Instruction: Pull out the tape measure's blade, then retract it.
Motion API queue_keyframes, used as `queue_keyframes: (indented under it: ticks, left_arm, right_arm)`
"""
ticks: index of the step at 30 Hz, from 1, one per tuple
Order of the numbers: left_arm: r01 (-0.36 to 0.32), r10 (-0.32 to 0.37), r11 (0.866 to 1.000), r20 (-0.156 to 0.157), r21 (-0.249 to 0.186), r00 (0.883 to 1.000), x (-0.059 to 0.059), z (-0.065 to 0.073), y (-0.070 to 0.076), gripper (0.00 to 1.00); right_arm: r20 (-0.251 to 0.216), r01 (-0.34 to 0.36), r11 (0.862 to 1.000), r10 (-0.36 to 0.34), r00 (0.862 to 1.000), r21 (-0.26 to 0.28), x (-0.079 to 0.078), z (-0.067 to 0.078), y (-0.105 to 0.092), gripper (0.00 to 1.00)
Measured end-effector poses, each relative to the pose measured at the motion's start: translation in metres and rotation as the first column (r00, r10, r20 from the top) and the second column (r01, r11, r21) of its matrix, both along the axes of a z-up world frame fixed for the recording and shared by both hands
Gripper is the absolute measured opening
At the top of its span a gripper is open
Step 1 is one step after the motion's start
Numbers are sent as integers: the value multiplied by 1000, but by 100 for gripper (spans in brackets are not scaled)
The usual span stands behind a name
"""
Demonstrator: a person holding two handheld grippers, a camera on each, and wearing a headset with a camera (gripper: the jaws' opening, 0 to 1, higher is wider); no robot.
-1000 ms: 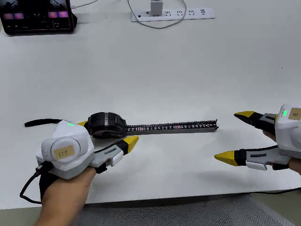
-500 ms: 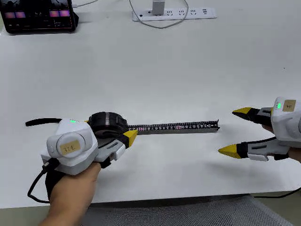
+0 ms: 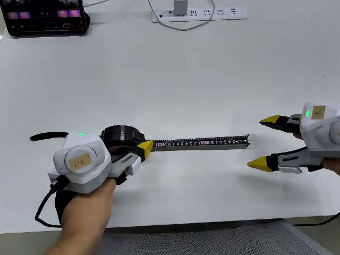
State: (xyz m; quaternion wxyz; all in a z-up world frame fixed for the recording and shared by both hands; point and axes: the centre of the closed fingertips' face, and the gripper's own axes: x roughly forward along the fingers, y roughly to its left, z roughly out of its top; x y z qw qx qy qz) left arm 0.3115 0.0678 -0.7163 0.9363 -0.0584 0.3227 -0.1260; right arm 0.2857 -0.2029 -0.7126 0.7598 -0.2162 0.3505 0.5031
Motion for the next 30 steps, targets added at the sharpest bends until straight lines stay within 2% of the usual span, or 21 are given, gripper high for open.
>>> queue_keyframes:
  ticks: [3,6,10,15,24,26,30]
  left_arm:
    - [-4,4,1000,4,8,1000,0,-1,0,67]
    - [-24,24,1000,-2,0,1000,2,-1,2,66]
    - [-36,36,999,-10,11,999,3,-4,5,63]
    - [-50,50,999,-15,7,999,3,-5,5,62]
    - [-79,78,997,-22,-15,997,4,-5,6,61]
    - [-93,92,995,-23,-34,995,5,-5,6,61]
    - [-92,91,995,-25,-28,996,5,-6,6,61]
  right_arm:
    - [4,-3,1000,3,1000,3,4,0,2,61]
    - [7,-10,1000,10,1000,0,7,-2,4,60]
    - [5,-25,1000,25,1000,-11,10,-5,5,59]
    - [-4,-53,998,53,999,-23,10,-9,6,56]
    - [-10,-87,995,87,996,-50,10,-16,7,53]
    - [-15,-97,994,96,995,-53,9,-17,8,51]
    - [-20,-127,989,126,992,-72,9,-20,9,48]
